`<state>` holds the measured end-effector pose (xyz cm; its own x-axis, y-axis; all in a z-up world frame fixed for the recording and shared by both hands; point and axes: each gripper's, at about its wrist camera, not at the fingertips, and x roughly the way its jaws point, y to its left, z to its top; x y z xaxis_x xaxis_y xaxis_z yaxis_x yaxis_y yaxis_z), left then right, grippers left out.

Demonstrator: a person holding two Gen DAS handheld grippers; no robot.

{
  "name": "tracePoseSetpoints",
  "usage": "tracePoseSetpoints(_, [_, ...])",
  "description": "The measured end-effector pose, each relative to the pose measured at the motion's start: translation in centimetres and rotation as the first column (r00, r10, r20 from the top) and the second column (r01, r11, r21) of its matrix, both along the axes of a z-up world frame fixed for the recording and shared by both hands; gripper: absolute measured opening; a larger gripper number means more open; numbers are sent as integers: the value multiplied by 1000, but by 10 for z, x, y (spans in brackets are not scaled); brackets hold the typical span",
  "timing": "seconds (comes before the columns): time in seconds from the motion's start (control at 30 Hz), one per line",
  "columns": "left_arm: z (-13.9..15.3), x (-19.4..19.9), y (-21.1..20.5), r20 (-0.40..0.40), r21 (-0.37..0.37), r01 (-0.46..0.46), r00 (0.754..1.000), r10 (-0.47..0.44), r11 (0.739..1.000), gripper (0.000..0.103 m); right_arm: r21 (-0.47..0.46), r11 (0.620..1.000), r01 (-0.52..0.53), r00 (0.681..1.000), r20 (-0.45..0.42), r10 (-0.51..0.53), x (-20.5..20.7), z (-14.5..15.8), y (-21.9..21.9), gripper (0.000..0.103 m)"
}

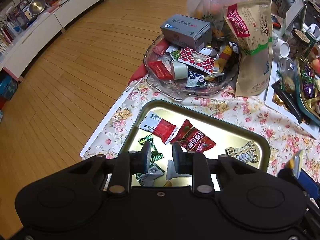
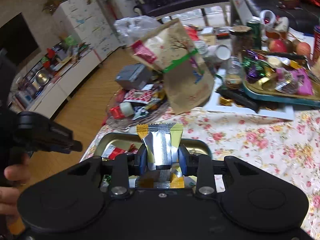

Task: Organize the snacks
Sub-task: 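Open the left gripper to drop the green candy while the right gripper releases the silver-yellow candy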

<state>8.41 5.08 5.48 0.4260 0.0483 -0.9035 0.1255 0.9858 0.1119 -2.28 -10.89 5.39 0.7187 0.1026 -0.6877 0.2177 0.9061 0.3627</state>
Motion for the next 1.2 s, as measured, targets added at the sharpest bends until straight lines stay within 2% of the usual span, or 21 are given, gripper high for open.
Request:
tracePoseSetpoints(0.27, [-3,-3,-4,-4,11,32,999,-32,999,34,7,998,-62,997,55,62,4,7,15,41])
tracePoseSetpoints(0.53, [-4,-6,-6,-8,14,49,999,-49,999,34,18,998,-54,996,73,52,5,7,13,43])
tracePoseSetpoints(0.77, [-10,-10,-8,-8,31,70,998,-70,997,34,2,999,-45,998,40,45,6,3,14,43])
tracePoseSetpoints(1.2, [-25,-30,-28,18,85,149,988,-151,985,34,-41,999,7,995,-99,-11,2,-15,6,43])
